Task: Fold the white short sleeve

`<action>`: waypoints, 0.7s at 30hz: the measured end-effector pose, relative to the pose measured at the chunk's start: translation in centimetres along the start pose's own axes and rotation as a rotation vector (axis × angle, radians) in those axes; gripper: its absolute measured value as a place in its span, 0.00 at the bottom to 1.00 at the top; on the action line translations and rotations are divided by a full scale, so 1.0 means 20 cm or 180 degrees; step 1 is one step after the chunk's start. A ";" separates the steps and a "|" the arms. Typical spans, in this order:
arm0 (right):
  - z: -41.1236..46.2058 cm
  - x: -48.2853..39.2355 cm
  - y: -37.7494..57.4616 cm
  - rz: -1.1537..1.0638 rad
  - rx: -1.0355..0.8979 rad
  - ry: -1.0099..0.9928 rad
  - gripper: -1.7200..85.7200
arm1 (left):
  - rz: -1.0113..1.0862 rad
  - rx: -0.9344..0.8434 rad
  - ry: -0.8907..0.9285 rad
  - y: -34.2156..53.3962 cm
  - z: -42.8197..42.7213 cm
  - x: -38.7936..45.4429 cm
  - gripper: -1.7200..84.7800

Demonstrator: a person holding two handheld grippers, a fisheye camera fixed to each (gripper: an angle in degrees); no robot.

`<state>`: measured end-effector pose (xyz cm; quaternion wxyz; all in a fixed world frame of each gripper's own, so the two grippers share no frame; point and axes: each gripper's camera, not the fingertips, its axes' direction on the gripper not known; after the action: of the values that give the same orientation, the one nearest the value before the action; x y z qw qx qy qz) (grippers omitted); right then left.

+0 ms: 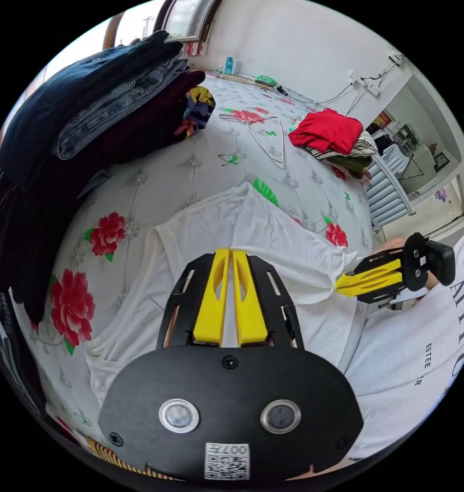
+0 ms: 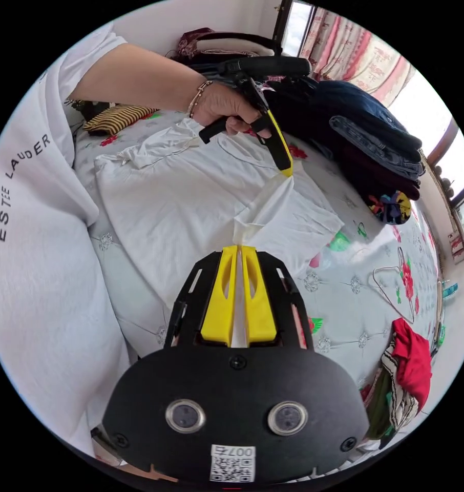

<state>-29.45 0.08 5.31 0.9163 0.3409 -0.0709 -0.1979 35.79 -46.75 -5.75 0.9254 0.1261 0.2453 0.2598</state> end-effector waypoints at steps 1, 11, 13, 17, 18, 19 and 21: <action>0.01 0.00 -0.01 0.0003 -0.0039 -0.0065 0.02 | -0.0017 -0.0033 -0.0019 0.03 0.03 0.00 0.01; -0.12 0.11 -0.05 0.0166 0.0059 -0.0230 0.02 | -0.0407 0.0348 -0.0128 0.22 -0.06 -0.07 0.06; -0.15 0.18 -0.12 0.0328 0.0254 -0.0272 0.02 | -0.0362 0.0466 0.0050 0.18 -0.03 -0.03 0.06; -0.02 0.28 -0.23 0.0591 0.0000 -0.0503 0.02 | -0.0451 -0.0157 0.0325 0.12 0.31 -0.02 0.05; 0.06 0.30 -0.24 0.0644 -0.0290 -0.0573 0.02 | -0.0471 0.0136 0.0237 0.14 0.30 -0.02 0.03; 0.01 0.32 -0.24 0.0700 -0.0062 -0.0594 0.02 | -0.0597 0.0101 0.0192 0.13 0.28 -0.03 0.02; -0.03 0.36 -0.24 0.0875 -0.0131 -0.0592 0.03 | -0.0689 -0.0008 0.0137 0.13 0.25 -0.03 0.01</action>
<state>-24.33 -5.86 1.70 0.9310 0.2893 -0.1974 -0.1028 36.84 -45.51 -0.35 0.9427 0.0921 0.2771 0.1613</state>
